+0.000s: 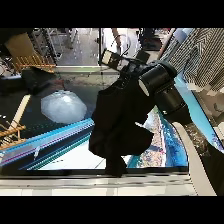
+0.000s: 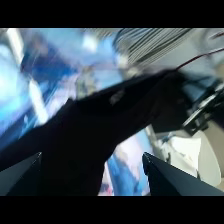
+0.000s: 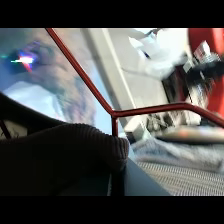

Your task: Fold the clothes and pants, and hang the long-sleeved shirts on hangers.

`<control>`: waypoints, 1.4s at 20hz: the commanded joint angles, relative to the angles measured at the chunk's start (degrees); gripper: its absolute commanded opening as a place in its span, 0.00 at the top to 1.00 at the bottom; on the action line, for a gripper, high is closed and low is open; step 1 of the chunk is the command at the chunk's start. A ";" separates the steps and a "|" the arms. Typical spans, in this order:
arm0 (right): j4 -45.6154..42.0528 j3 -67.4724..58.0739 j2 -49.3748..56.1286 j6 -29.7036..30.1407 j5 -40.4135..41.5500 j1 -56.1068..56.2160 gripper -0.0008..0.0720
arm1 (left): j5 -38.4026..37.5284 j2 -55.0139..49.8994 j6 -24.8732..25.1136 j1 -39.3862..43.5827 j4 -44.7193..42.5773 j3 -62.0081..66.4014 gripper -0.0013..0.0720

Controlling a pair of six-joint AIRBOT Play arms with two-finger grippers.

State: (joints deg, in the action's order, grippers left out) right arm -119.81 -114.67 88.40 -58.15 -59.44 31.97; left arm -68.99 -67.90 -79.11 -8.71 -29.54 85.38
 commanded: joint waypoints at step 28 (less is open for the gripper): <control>-2.60 -1.44 -5.27 -7.39 -5.01 4.11 0.96 | 23.71 -24.98 -19.47 22.88 -4.61 8.09 0.96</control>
State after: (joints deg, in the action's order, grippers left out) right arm -123.00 -116.07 83.42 -65.34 -61.43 36.16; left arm -43.42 -92.84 -100.62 16.29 -34.02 93.41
